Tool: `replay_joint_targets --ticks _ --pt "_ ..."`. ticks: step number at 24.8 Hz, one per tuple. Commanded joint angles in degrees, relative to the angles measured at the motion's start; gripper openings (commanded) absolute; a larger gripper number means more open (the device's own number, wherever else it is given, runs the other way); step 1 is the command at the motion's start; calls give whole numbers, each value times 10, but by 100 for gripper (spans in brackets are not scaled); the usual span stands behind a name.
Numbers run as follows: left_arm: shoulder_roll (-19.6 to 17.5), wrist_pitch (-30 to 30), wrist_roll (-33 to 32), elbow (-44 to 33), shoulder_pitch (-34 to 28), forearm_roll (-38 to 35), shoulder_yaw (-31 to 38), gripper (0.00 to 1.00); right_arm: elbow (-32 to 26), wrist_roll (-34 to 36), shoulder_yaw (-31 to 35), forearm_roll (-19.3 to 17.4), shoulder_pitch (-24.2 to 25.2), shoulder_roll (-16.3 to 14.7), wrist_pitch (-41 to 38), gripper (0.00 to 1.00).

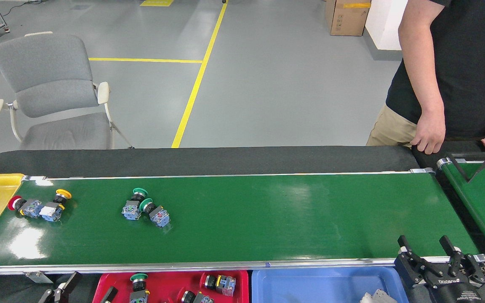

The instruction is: Pick switch part from conveyor to tray

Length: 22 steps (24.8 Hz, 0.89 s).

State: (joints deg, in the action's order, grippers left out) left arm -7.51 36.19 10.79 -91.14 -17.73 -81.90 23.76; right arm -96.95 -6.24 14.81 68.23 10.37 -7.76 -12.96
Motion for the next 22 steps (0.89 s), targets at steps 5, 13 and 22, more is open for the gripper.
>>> replay_joint_targets --ticks 5,13,22 --pt "-31 -16 0 14 45 -5 -6 100 -9 1 0 0 -24 -5 -3 99" --pt "-89 -24 -9 228 224 -53 -28 100 -5 -2 -2 0 -26 -5 -4 99" --pt "-103 -53 -8 307 281 -79 -31 99 -7 -3 -32 0 -29 -7 -4 99"
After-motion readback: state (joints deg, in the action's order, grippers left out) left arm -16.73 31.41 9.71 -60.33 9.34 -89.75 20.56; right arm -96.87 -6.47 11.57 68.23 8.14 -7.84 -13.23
